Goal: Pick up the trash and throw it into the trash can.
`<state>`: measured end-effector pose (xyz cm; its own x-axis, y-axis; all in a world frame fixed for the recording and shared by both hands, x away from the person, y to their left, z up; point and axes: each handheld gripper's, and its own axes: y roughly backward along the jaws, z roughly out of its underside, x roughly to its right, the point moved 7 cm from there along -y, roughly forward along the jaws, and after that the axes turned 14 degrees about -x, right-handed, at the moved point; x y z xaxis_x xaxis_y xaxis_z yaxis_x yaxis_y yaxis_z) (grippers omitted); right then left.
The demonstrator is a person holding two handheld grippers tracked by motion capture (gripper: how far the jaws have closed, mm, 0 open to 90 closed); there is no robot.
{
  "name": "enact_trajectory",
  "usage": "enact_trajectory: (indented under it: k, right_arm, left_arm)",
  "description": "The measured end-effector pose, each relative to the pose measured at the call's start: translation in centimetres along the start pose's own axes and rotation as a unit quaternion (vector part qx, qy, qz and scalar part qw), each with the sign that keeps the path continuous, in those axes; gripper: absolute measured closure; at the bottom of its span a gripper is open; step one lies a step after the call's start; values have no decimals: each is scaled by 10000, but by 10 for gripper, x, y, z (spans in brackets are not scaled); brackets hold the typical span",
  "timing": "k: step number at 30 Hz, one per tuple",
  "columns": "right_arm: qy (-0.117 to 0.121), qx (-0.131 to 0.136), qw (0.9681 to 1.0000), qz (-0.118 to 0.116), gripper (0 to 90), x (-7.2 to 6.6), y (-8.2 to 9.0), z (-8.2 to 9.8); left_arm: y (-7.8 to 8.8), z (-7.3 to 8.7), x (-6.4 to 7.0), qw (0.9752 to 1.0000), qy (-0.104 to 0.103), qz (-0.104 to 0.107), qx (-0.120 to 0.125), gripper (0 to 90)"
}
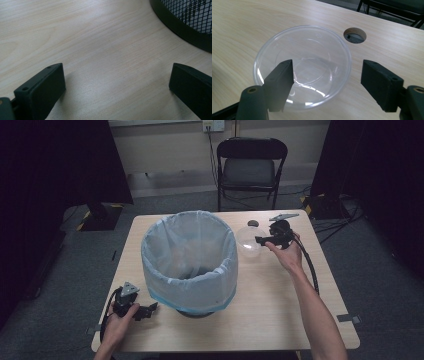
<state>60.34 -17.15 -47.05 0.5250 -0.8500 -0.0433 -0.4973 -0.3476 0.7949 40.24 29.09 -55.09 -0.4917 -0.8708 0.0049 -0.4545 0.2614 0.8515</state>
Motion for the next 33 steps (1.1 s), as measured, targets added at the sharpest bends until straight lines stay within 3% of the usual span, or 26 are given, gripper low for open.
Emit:
enact_trajectory:
  k: [4, 7, 11, 15, 16, 18, 19, 20, 24, 33]
  right_arm:
    - [-155, -215, 9995, -147, 235, 3, -16, 2]
    - [-200, -219, 9993, -228, 232, 4, -19, 1]
    - [-384, -210, 9973, -582, 219, 3, -26, 0]
    - [-489, -194, 9964, -670, 225, 3, -28, 1]
    - [-499, -211, 9962, -687, 243, 2, -28, 1]
    - [-489, -153, 9964, -682, 373, 3, -25, 0]
    - [-489, -153, 9964, -682, 373, 3, -25, 0]
    - [-429, -83, 9973, -595, 475, 3, -22, 0]
    - [-407, -36, 9979, -507, 613, 2, -17, 1]
    - [-422, 21, 9984, -382, 794, -1, -13, 1]
  left_arm:
    - [0, 0, 0, 10000, 3, 3, 0, 0]
    - [0, 0, 0, 10000, 4, 2, 1, 0]
    - [0, 0, 0, 10000, 4, 1, 3, 0]
    - [0, 0, 0, 10000, 6, 3, 2, 0]
    - [0, 0, 0, 10000, 6, 3, 2, 0]
    - [0, 0, 0, 10000, 0, -1, 2, 0]
    - [0, 0, 0, 10000, 0, -1, 2, 0]
    - [0, 0, 0, 10000, 4, 2, 1, 0]
    - [0, 0, 0, 10000, 3, 2, 1, 0]
    - [0, 0, 0, 10000, 3, 1, 2, 0]
